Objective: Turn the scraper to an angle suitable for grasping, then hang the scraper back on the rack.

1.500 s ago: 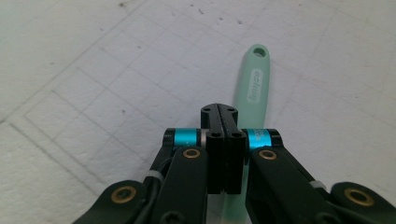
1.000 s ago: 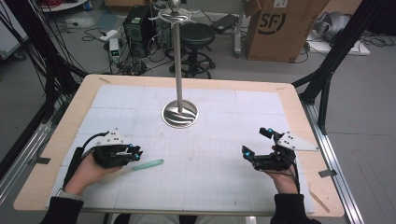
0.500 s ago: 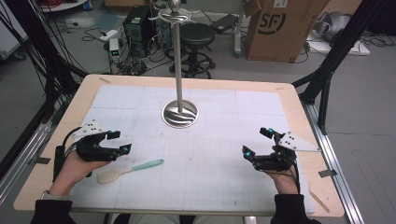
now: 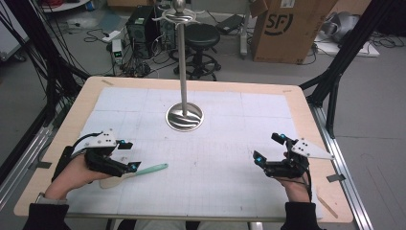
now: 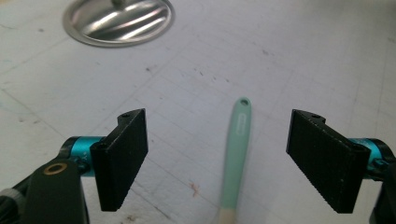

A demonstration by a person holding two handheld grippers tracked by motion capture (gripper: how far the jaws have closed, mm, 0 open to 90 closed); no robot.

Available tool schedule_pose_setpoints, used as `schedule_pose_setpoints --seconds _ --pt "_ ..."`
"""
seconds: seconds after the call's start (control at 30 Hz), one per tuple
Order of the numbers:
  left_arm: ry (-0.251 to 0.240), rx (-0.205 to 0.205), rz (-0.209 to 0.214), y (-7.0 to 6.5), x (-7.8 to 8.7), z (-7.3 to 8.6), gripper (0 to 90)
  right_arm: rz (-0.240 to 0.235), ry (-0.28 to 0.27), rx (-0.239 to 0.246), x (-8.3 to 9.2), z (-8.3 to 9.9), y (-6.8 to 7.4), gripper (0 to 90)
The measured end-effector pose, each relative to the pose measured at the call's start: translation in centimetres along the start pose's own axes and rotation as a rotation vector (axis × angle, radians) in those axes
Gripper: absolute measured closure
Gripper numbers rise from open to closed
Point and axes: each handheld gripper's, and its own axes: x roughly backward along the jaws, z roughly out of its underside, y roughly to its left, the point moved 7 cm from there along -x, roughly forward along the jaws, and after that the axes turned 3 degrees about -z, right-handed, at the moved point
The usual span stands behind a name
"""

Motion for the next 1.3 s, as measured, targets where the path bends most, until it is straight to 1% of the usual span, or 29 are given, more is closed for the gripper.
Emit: schedule_pose_setpoints --seconds 0.07,0.1,0.13,0.17,0.2,0.27,0.33,0.37,0.4,0.43,0.5,0.57,0.6,0.67,0.7,0.73,0.77,0.8,0.87,0.9,0.93,1.0,1.03,1.07,1.1,1.17,1.2,1.23,1.3 --pt "0.044 -0.043 0.028 -0.3 -0.2 0.3 24.3 -0.001 0.004 0.007 0.0 0.0 0.1 0.3" --pt "0.057 -0.073 0.057 -0.5 -0.1 0.3 25.8 -0.002 0.003 0.006 -0.1 0.0 0.2 0.3" --pt "0.065 -0.092 0.079 -0.7 -0.1 0.4 25.0 -0.002 0.004 0.007 -0.1 0.0 0.2 0.3" --pt "0.079 -0.104 0.084 -0.7 -0.1 0.4 25.1 -0.005 0.005 0.006 -0.2 0.0 0.3 0.3" --pt "0.096 -0.102 0.083 -0.7 -0.1 0.3 25.1 -0.005 0.005 0.006 -0.2 0.0 0.3 0.3" --pt "0.135 -0.126 0.08 -0.7 -0.2 0.3 25.0 -0.01 0.011 0.011 -0.3 0.1 0.3 0.3" --pt "0.179 -0.137 0.088 -0.7 -0.3 0.4 25.0 -0.013 0.014 0.01 -0.3 0.1 0.4 0.3" --pt "0.201 -0.133 0.096 -0.7 -0.4 0.5 25.0 -0.013 0.014 0.01 -0.3 0.1 0.4 0.3" --pt "0.228 -0.12 0.108 -0.8 -0.5 0.7 25.0 -0.014 0.012 0.01 -0.3 0.1 0.4 0.3" --pt "0.264 -0.119 0.12 -0.9 -0.6 1.0 25.2 -0.014 0.012 0.01 -0.3 0.1 0.4 0.3" --pt "0.304 -0.162 0.125 -0.9 -0.7 1.4 25.5 -0.011 0.02 0.017 -0.4 0.2 0.4 0.3" --pt "0.331 -0.152 0.128 -0.8 -0.9 1.5 25.3 -0.01 0.027 0.025 -0.5 0.2 0.4 0.3" --pt "0.345 -0.151 0.119 -0.7 -0.9 1.5 25.5 -0.011 0.035 0.027 -0.6 0.3 0.5 0.3" --pt "0.372 -0.149 0.113 -0.6 -1.2 1.8 29.0 -0.018 0.037 0.036 -0.9 0.3 0.5 0.3" --pt "0.394 -0.148 0.104 -0.5 -1.3 2.0 30.2 -0.02 0.039 0.033 -1.0 0.3 0.6 0.3" --pt "0.429 -0.151 0.101 -0.3 -1.3 2.3 30.2 -0.02 0.039 0.033 -1.0 0.3 0.6 0.3" --pt "0.45 -0.143 0.095 -0.3 -1.4 2.6 34.4 -0.023 0.04 0.033 -1.1 0.3 0.6 0.3" --pt "0.472 -0.151 0.085 -0.2 -1.5 2.9 34.4 -0.023 0.04 0.033 -1.1 0.3 0.6 0.3" --pt "0.524 -0.188 0.069 0.0 -1.5 3.2 41.5 -0.025 0.043 0.033 -1.1 0.3 0.6 0.3" --pt "0.547 -0.202 0.067 0.0 -1.5 3.3 42.5 -0.025 0.044 0.032 -1.2 0.3 0.6 0.3" --pt "0.564 -0.205 0.072 -0.1 -1.5 3.4 48.1 -0.025 0.043 0.031 -1.2 0.3 0.6 0.3" --pt "0.599 -0.231 0.076 -0.3 -1.4 3.4 49.2 -0.024 0.044 0.029 -1.1 0.3 0.6 0.3" --pt "0.621 -0.236 0.073 -0.3 -1.4 3.4 54.1 -0.025 0.043 0.029 -1.1 0.3 0.5 0.3" --pt "0.636 -0.25 0.068 -0.4 -1.4 3.4 54.1 -0.025 0.043 0.029 -1.1 0.3 0.5 0.3" --pt "0.655 -0.252 0.063 -0.5 -1.4 3.4 56.1 -0.023 0.04 0.03 -1.1 0.3 0.5 0.3" --pt "0.677 -0.26 0.06 -0.6 -1.5 3.4 63.5 -0.025 0.042 0.027 -1.1 0.3 0.6 0.3" --pt "0.694 -0.256 0.06 -0.7 -1.6 3.5 63.5 -0.025 0.042 0.027 -1.1 0.3 0.6 0.3" --pt "0.712 -0.263 0.063 -0.8 -1.6 3.5 66.2 -0.023 0.041 0.03 -1.0 0.3 0.6 0.3" --pt "0.719 -0.257 0.06 -0.9 -1.7 3.5 67.3 -0.023 0.038 0.031 -1.1 0.3 0.6 0.3"
